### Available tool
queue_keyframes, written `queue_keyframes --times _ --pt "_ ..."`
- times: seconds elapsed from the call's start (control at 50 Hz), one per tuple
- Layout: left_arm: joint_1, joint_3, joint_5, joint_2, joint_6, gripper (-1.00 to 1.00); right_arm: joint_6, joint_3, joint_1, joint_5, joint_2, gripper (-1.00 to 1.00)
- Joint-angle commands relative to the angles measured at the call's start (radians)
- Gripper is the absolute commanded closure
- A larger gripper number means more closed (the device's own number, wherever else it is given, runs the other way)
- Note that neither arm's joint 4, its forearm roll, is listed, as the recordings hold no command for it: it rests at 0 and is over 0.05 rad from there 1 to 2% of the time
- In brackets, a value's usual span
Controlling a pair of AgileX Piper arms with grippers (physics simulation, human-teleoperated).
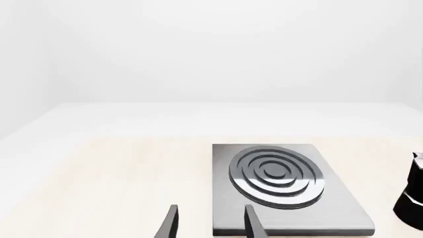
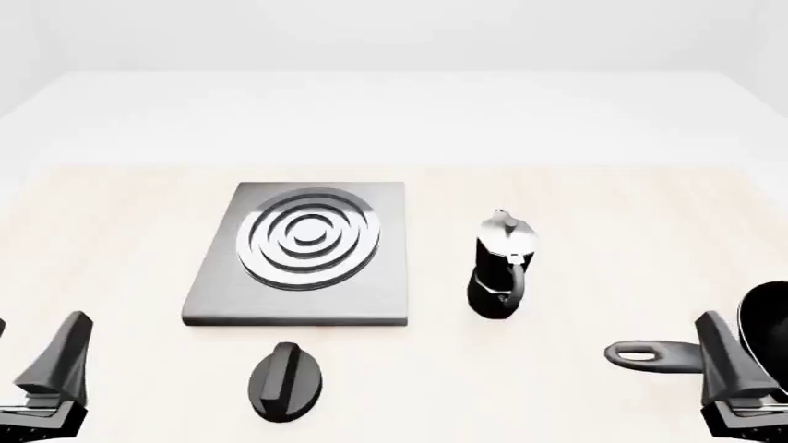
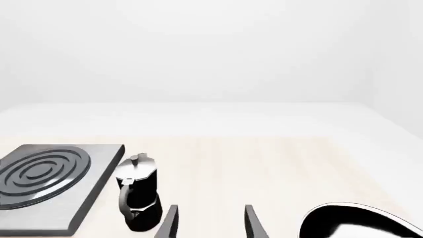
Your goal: Put the frying pan on the stove.
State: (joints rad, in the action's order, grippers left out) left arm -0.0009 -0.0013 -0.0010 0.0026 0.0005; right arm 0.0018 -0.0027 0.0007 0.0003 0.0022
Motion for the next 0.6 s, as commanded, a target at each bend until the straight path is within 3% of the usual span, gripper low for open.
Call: queue_keyframes --times 0.02,0.28,0.6 --pt "-0.004 -0.002 0.000 0.007 0.003 -1.00 0.002 -0.005 0.002 0.001 0.004 -1.00" --pt "-0.005 -0.002 -0.009 0.023 0.005 -1.00 0.010 -0.016 0.002 0.010 0.003 -1.00" --pt "-0.026 -0.014 -0.019 0.051 0.012 -1.00 0.042 -0.106 0.000 0.062 -0.001 -1.00"
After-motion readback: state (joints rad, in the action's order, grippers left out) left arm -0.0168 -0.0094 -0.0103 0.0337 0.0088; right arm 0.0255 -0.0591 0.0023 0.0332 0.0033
